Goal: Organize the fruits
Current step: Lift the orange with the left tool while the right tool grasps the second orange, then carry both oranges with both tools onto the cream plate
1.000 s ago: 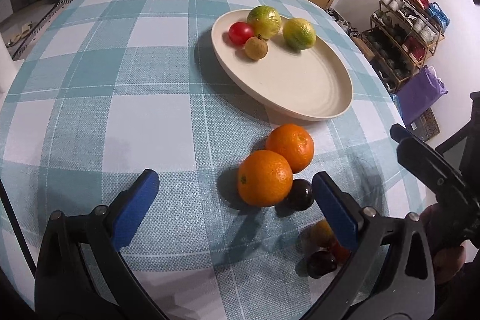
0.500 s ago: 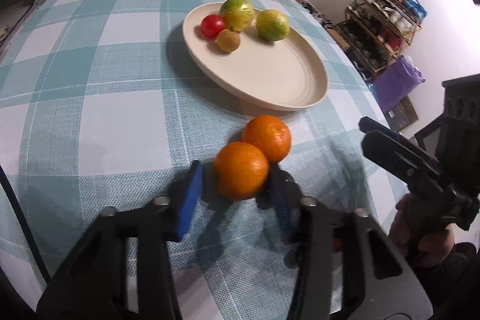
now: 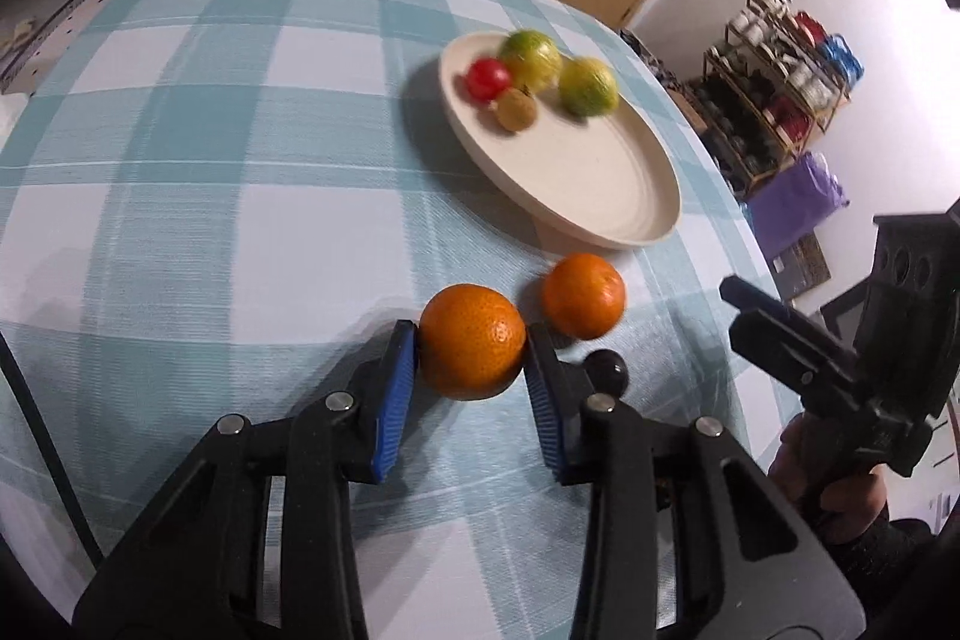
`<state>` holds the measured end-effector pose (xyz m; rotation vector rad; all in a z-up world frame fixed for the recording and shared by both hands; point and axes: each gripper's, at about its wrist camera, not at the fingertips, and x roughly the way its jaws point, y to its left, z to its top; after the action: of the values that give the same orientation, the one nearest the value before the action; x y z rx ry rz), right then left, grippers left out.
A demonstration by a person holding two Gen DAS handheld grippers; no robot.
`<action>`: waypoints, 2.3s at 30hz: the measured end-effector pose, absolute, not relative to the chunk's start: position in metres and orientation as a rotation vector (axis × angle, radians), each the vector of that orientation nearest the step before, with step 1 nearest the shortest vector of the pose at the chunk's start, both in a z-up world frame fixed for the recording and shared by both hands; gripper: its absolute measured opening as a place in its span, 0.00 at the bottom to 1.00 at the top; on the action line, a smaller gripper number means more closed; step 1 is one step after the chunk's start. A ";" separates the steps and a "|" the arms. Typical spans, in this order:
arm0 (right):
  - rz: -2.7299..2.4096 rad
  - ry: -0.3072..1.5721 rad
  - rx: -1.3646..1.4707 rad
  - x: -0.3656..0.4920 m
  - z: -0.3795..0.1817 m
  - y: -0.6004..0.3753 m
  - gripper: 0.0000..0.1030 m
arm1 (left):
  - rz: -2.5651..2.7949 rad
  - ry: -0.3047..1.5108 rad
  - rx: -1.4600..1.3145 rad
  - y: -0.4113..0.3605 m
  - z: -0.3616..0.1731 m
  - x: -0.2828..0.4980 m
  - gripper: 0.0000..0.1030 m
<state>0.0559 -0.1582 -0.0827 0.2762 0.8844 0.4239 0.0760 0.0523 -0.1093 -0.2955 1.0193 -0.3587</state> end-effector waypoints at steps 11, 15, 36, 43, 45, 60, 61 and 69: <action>0.459 0.915 0.258 0.061 -0.088 -0.141 0.98 | -0.324 0.983 -0.289 0.073 -0.103 0.072 0.32; 0.480 0.932 0.219 0.065 -0.090 -0.127 0.98 | -0.316 0.979 -0.275 0.074 -0.104 0.071 0.32; 0.512 0.979 0.130 0.089 -0.102 -0.083 0.83 | -0.271 0.961 -0.299 0.103 -0.099 0.069 0.32; 0.497 0.996 0.095 0.090 -0.109 -0.076 0.47 | -0.260 0.962 -0.295 0.104 -0.097 0.069 0.32; 0.506 1.002 0.104 0.091 -0.111 -0.077 0.40 | -0.258 0.965 -0.293 0.103 -0.097 0.069 0.32; 0.551 0.893 0.191 0.082 -0.079 -0.109 0.39 | -0.321 0.943 -0.256 0.068 -0.074 0.095 0.32; 0.545 0.880 0.195 0.082 -0.075 -0.113 0.39 | -0.330 0.941 -0.252 0.063 -0.072 0.099 0.32; 0.510 0.828 0.219 0.093 -0.058 -0.143 0.39 | -0.407 0.946 -0.191 0.018 -0.064 0.137 0.32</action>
<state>0.0930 -0.1427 -0.0581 0.2188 0.8284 0.5095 0.1371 0.0179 -0.0644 -0.1906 0.9457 -0.4068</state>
